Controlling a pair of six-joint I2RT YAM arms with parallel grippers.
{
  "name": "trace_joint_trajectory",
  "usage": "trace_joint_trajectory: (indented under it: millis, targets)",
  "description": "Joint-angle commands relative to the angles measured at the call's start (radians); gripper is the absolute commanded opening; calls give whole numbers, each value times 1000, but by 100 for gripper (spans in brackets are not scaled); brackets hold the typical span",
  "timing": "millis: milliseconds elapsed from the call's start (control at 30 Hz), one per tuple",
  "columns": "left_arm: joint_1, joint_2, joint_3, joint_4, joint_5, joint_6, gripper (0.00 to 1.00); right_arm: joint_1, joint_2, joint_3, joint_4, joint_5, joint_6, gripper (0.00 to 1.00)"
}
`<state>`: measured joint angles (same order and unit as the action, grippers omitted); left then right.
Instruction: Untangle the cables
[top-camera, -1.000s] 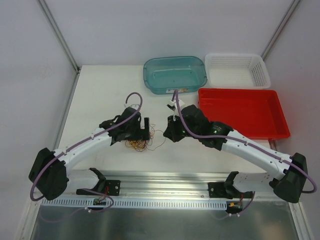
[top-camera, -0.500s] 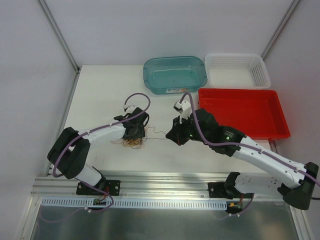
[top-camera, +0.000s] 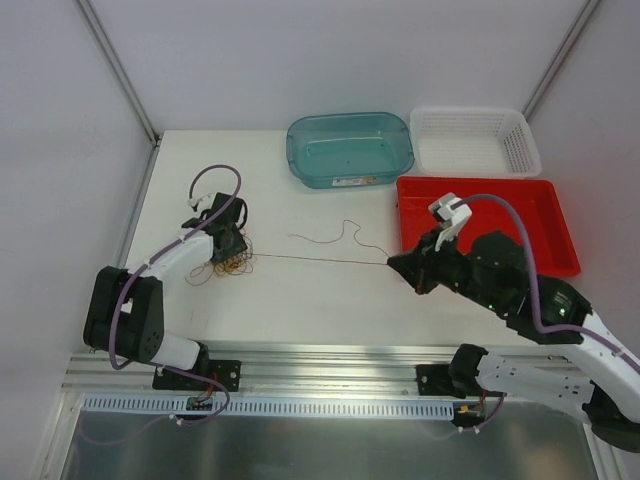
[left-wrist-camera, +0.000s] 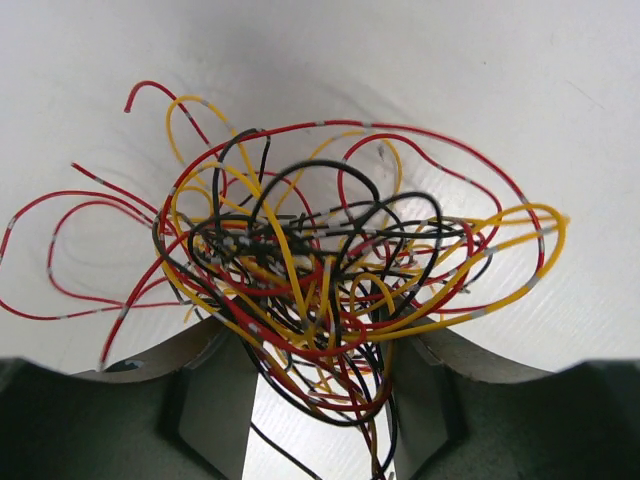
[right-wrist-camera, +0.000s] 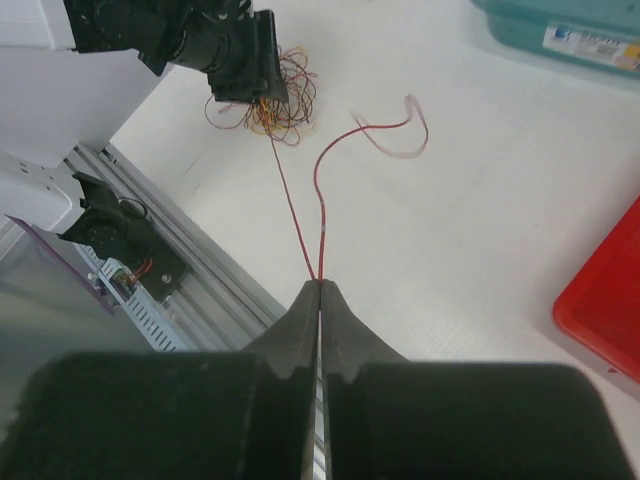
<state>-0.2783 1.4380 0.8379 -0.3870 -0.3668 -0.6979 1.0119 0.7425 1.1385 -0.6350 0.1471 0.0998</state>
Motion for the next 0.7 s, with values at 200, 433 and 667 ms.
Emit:
trace_joint_trajectory:
  millis: [200, 433, 667]
  targets:
    - [126, -5, 59, -49, -27, 107, 50, 4, -72, 170, -147, 80, -49, 1]
    - [200, 134, 110, -65, -26, 120, 53, 4, -68, 243, -146, 23, -51, 1]
    - [272, 240, 196, -87, -14, 158, 62, 4, -68, 395, -229, 45, -84, 1]
